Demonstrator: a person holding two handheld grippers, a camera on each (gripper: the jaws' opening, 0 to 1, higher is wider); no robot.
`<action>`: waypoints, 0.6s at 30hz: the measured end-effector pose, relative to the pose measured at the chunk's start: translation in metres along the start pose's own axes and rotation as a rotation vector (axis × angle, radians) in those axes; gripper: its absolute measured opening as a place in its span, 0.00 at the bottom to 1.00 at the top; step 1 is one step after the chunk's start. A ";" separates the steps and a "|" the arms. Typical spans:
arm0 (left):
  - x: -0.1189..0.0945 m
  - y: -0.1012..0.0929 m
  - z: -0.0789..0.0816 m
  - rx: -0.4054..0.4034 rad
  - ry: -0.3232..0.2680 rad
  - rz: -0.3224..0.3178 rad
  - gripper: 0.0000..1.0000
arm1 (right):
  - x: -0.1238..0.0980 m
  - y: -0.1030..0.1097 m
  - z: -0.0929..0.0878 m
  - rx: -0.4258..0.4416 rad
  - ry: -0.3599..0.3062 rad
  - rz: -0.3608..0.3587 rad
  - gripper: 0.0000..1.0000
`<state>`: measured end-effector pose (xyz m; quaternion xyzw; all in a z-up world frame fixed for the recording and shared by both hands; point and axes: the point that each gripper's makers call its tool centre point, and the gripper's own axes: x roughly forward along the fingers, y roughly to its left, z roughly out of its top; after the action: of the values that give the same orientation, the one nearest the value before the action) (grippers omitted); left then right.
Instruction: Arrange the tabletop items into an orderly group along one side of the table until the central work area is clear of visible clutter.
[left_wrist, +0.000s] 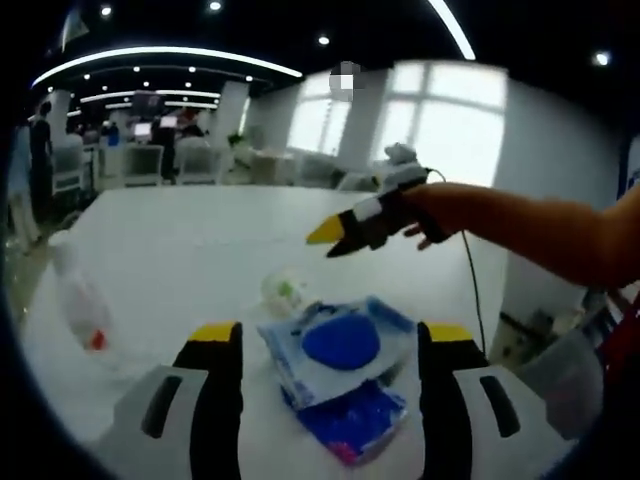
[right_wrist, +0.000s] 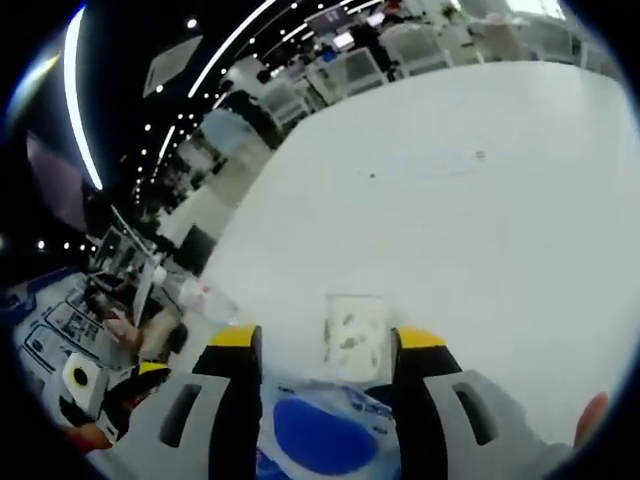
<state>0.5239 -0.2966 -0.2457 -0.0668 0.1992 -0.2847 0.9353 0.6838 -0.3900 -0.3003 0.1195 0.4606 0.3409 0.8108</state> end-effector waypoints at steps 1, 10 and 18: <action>0.000 0.000 0.000 -0.002 0.000 0.002 0.67 | 0.003 -0.001 -0.001 -0.007 0.017 -0.007 0.51; 0.003 0.001 -0.006 -0.015 0.014 -0.008 0.65 | 0.033 -0.008 -0.010 0.007 0.144 -0.053 0.55; 0.002 0.005 -0.009 -0.029 0.021 -0.006 0.64 | 0.054 -0.013 -0.019 -0.007 0.225 -0.080 0.57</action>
<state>0.5248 -0.2933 -0.2555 -0.0778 0.2129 -0.2851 0.9313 0.6923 -0.3664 -0.3534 0.0593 0.5521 0.3211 0.7672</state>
